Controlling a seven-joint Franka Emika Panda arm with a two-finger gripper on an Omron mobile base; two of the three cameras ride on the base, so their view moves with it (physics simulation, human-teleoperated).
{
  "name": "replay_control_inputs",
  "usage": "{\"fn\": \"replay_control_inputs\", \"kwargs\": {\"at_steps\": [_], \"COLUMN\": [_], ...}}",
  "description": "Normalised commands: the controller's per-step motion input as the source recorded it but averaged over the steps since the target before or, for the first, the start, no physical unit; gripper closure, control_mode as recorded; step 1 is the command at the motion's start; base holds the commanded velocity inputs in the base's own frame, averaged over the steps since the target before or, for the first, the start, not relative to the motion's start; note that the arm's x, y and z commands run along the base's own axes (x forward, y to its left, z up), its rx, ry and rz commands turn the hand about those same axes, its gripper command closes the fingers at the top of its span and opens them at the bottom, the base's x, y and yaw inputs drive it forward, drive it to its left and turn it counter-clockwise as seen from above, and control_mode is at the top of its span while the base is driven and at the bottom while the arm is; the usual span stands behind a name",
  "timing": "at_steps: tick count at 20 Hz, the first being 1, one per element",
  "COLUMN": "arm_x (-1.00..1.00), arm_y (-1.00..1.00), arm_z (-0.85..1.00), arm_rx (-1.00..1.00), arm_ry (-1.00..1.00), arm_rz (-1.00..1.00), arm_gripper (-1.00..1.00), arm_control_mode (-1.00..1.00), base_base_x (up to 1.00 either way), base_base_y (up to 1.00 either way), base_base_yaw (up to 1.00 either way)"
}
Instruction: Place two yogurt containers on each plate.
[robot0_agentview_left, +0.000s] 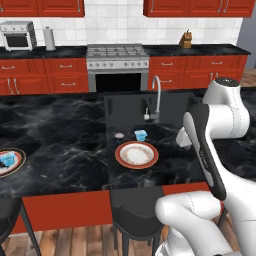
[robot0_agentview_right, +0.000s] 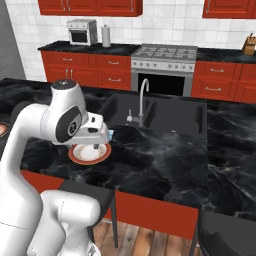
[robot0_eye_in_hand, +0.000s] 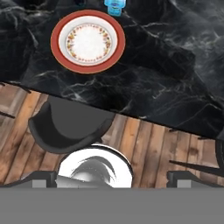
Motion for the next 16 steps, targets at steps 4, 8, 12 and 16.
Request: {"fn": "replay_control_inputs", "kwargs": {"at_steps": [4, 8, 12, 16], "arm_x": [0.89, 1.0, 1.0, 1.0], "arm_y": [0.66, 0.62, 0.9, 0.92], "arm_z": [0.01, 0.0, 0.13, 0.06], "arm_rx": [0.14, 0.12, -0.12, -0.35], "arm_ry": [-0.19, -0.18, 0.03, 0.2], "arm_rz": [0.21, 0.09, -0.07, -0.19], "arm_gripper": [-1.0, -1.0, -1.0, -1.0], "arm_control_mode": [-1.0, -1.0, -1.0, -1.0], "base_base_x": [0.0, 0.0, 0.0, 0.0], "base_base_y": [0.0, 0.0, 0.0, 0.0], "base_base_yaw": [0.0, 0.0, 0.0, 0.0]}}
